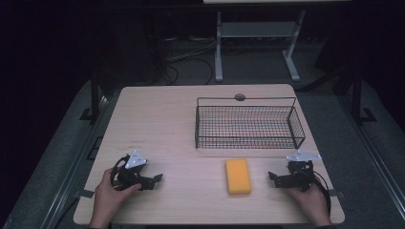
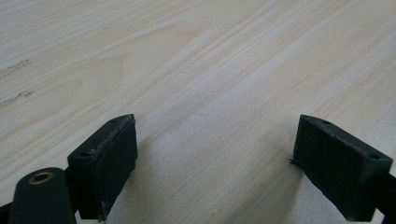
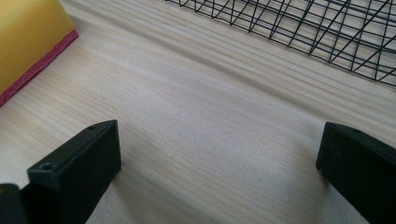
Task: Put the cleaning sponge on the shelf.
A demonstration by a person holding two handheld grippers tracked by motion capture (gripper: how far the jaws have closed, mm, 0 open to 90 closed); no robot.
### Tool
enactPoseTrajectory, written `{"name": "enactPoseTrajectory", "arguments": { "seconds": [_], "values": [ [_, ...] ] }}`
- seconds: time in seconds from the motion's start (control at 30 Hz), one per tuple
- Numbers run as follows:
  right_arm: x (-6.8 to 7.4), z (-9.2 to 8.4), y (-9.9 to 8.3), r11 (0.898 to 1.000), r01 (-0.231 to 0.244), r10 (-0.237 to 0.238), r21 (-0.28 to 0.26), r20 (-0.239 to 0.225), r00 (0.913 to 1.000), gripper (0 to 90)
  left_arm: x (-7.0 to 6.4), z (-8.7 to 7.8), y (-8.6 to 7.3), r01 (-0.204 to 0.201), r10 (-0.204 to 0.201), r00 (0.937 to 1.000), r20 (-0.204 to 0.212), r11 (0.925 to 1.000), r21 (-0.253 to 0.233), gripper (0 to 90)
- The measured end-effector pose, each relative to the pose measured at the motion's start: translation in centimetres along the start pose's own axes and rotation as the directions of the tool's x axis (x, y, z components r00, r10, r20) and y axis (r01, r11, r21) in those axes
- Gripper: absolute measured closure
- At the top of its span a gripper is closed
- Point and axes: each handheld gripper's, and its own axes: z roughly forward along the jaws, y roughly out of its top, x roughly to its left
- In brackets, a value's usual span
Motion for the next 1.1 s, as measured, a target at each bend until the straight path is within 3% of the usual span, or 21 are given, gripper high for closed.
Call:
{"name": "enactPoseTrajectory", "arguments": {
  "seconds": [0.17, 0.27, 0.43, 0.6, 0.63, 0.7, 0.93, 1.1],
  "values": [
    [0.0, -0.1, 0.0, 1.0, 0.0, 0.0, 0.002, 0.002, 1.0, 1.3, 0.0, 0.0, 0.0, 0.002, -0.002, 1.0, -0.002, 1.0, 0.0, 12.9],
    [0.1, -0.5, 0.4, 1.0, 0.0, 0.0, 0.016, -0.016, 0.9999, 15.6, 0.0, 0.0, 0.0, 0.002, -0.002, 1.0, -0.002, 1.0, -0.001, 12.9],
    [0.4, -1.1, 0.8, 0.999, -0.01, 0.012, 0.036, -0.056, 0.9984, 26.6, -0.1, 0.0, 0.0, 0.004, -0.004, 1.0, -0.005, 1.0, -0.001, 12.9],
    [0.7, -1.7, 1.5, 1.0, -0.002, 0.003, 0.021, -0.081, 0.9967, 51.4, -0.1, 0.0, 0.0, 0.005, -0.005, 1.0, -0.005, 1.0, -0.001, 12.9],
    [0.7, -1.7, 1.5, 1.0, -0.002, 0.003, 0.021, -0.081, 0.9967, 51.4, -0.1, 0.0, 0.0, 0.005, -0.005, 1.0, -0.005, 1.0, -0.001, 12.9],
    [1.2, -1.7, 1.9, 0.999, 0.029, -0.026, 0.027, -0.114, 0.9931, 64.3, -0.1, 0.0, 0.0, 0.005, -0.005, 1.0, -0.005, 1.0, -0.001, 12.9],
    [1.6, -1.6, 3.2, 0.997, 0.069, -0.065, 0.019, -0.153, 0.9861, 89.5, 0.0, 0.0, 0.0, 0.003, -0.003, 1.0, -0.007, 1.0, 0.004, 12.9],
    [1.5, -1.5, 4.1, 0.998, 0.067, -0.064, 0.011, -0.198, 0.9782, 89.8, -0.1, 0.0, 0.0, 0.005, -0.005, 0.9999, -0.01, 1.0, 0.004, 12.9]
  ]
}}
